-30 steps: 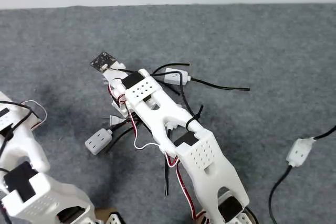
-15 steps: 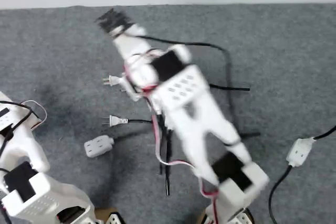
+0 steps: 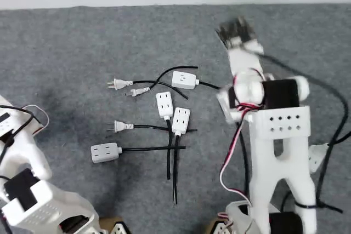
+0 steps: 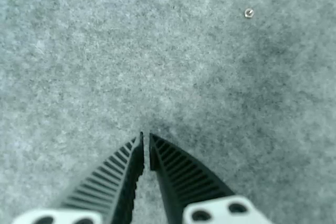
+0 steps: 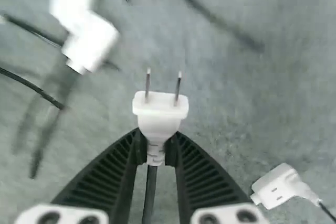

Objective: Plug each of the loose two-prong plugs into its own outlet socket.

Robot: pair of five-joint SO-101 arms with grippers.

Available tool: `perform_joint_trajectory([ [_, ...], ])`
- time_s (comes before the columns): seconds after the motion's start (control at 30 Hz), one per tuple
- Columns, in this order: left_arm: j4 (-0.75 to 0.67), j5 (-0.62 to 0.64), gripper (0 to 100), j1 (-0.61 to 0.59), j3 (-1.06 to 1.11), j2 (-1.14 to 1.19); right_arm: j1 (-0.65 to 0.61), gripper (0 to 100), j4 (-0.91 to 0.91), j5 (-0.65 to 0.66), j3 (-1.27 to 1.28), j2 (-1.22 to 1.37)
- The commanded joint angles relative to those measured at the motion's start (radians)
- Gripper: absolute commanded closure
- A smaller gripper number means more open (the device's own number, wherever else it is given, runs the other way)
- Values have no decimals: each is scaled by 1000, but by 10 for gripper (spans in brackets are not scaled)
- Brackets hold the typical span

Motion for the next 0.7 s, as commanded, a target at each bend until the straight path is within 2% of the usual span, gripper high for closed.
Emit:
perform_joint_trajectory([
  [0.0, 11, 3, 985, 3, -44, -5, 133, 990, -242, 94, 338, -67],
  [0.13, 11, 3, 985, 3, -44, -5, 248, 990, -455, 157, 497, -64],
  [0.3, 12, 3, 985, 3, -44, -5, 298, 990, -510, 153, 520, -64],
  [0.5, 12, 3, 985, 2, -44, -5, 372, 987, -579, -109, 522, -64],
  [0.67, 12, 3, 985, 2, -44, -5, 372, 987, -593, -167, 523, -62],
])
